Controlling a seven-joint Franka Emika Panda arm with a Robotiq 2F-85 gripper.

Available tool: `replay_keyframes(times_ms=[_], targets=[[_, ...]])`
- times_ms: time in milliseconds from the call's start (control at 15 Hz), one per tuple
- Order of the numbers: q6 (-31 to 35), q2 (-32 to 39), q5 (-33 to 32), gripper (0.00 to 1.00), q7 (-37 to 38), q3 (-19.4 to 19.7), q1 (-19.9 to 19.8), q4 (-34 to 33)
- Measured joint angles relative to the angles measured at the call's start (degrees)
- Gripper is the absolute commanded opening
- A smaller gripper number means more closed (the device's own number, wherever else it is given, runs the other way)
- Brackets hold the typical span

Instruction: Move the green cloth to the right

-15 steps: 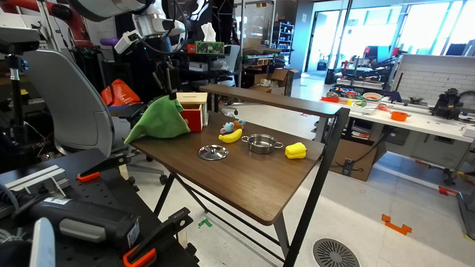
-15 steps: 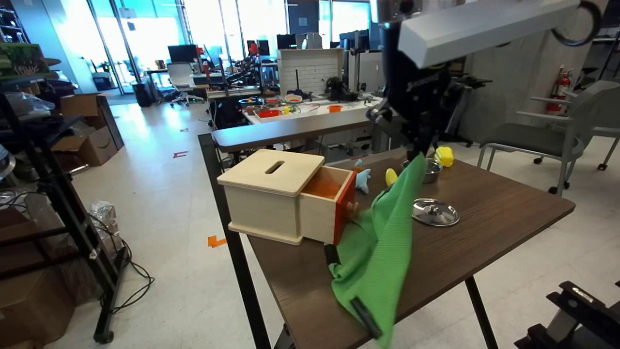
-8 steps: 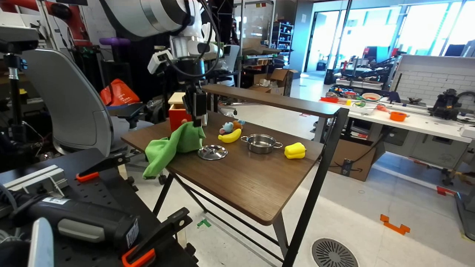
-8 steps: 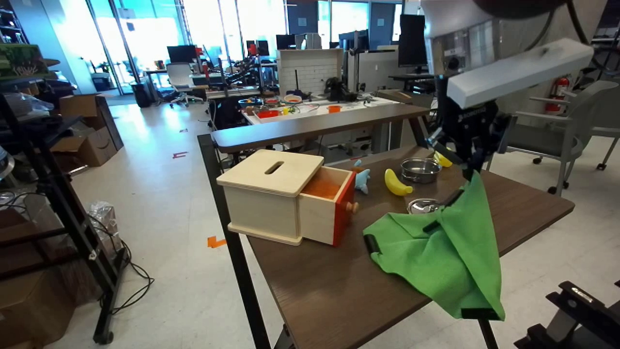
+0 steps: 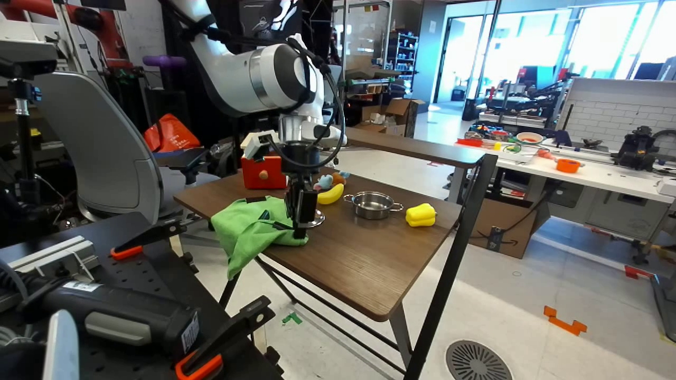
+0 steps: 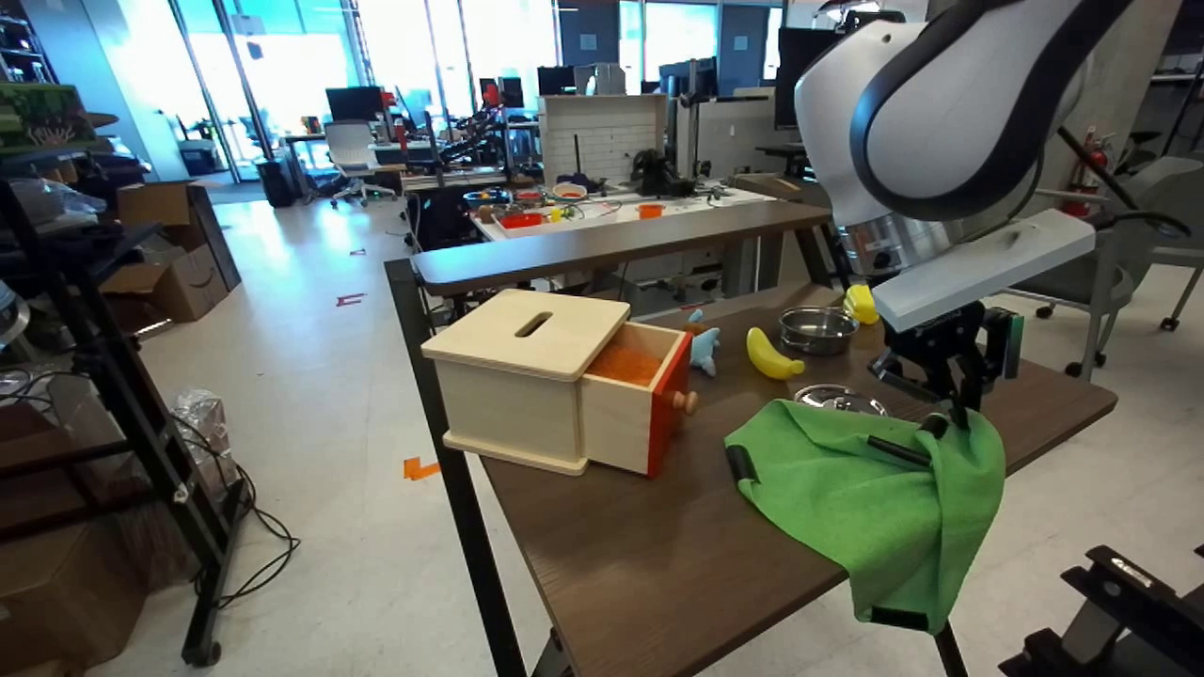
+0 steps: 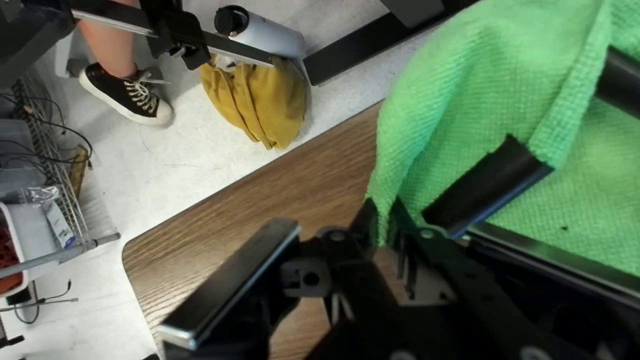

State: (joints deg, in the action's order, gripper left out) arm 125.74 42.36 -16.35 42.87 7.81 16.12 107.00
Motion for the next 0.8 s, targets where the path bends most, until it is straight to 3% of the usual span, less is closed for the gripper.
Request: replay_keyframes(times_ms=[67, 200, 467, 733, 800], targets=[[-1.0, 1.2, 0.0, 0.32, 0.1, 0.0, -0.2, -1.3], [-3.7, 2.7, 0.1, 0.38, 0.3, 0.0, -0.2, -3.7], [-5.7, 3.2, 0.1, 0.68, 0.2, -0.5, -0.2, -6.2], [-5.1, -1.5, 0.1, 0.98, 0.0, -3.2, 0.0, -4.8], [-4.6, -3.7, 0.1, 1.00, -0.1, -4.0, 0.1, -3.6]])
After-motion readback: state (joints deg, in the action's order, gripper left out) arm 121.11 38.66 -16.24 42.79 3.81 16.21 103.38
